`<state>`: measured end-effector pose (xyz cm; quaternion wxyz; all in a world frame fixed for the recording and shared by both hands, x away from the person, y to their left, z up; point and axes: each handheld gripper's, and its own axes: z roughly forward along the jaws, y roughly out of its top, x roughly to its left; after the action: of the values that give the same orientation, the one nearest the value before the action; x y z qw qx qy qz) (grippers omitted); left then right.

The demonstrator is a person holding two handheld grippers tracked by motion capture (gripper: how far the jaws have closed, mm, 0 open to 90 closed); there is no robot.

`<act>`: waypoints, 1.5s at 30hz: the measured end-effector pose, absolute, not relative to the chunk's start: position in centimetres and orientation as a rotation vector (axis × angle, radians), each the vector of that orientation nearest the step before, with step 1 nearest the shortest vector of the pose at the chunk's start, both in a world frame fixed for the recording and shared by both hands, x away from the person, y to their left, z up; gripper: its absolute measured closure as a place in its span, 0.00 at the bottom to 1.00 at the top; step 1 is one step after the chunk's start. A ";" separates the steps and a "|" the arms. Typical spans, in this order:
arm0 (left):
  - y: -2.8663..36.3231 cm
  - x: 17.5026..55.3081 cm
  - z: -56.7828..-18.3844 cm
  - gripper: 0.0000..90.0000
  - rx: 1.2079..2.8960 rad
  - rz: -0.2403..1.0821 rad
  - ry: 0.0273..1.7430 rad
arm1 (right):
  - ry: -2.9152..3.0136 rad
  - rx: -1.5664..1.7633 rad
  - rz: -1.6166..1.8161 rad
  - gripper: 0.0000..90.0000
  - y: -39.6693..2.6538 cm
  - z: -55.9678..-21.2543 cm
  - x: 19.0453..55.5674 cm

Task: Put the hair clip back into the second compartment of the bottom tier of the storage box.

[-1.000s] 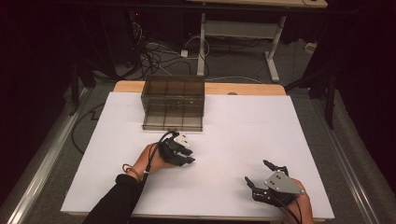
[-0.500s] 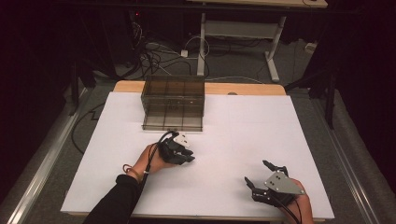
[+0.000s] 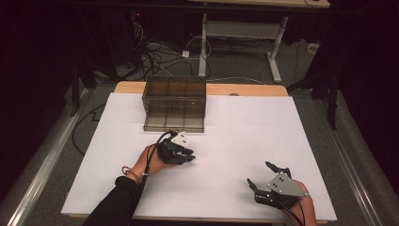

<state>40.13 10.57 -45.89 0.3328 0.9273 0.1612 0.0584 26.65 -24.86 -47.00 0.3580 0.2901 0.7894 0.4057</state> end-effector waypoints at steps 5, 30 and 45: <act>11.4 39.9 -45.1 0.79 2.385 0.208 0.429 | 2.034 0.748 1.050 0.21 -24.9 -46.9 26.6; 14.6 39.8 -43.4 0.79 2.201 0.460 0.543 | 2.029 0.751 1.051 0.21 -25.0 -46.9 26.6; 16.0 40.6 -42.9 0.79 2.137 0.519 0.599 | 2.032 0.749 1.049 0.21 -24.9 -47.0 26.7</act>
<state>40.61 15.97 -42.85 0.4178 0.8518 0.2389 0.2069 26.67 -24.92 -46.98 0.3595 0.2905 0.7880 0.4068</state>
